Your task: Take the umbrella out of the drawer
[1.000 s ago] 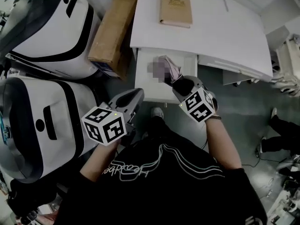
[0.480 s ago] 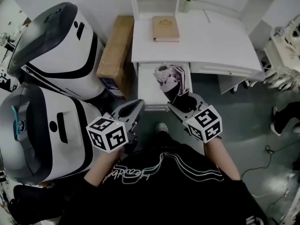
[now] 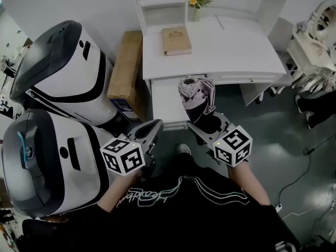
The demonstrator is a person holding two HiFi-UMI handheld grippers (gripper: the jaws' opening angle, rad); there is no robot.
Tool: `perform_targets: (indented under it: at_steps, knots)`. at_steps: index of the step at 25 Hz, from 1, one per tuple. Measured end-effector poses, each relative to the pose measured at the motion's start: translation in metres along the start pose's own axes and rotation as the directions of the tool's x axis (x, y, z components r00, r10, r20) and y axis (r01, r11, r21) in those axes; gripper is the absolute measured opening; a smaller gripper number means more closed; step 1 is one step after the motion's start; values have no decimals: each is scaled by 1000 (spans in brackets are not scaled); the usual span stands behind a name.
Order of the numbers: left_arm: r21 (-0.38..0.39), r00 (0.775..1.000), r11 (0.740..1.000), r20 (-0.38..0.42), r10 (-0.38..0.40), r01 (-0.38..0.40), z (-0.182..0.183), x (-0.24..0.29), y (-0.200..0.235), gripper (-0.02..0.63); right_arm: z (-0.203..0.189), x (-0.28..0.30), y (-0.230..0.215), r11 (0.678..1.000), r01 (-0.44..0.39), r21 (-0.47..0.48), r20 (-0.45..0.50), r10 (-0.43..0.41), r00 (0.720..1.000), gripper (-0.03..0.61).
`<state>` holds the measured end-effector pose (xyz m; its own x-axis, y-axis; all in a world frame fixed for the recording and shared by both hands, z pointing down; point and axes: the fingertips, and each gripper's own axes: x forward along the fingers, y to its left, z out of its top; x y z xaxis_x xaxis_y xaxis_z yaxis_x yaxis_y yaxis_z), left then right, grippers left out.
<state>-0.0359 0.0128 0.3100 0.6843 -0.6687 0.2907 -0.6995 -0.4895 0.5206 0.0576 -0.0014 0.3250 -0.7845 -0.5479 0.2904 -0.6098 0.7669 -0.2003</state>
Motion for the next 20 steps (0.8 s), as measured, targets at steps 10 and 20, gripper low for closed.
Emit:
perform_targets:
  at_steps: [10,20]
  knots:
    - [-7,1000,1000,4,-11,12,-1,1,-2,20,-3,-4,1,1000,7,12,0,-7,1000,209]
    - [3,999,999,7,-34,34,-4,1,-9,20,-7,-8,5,1000,25,15,3,-25,1000,207]
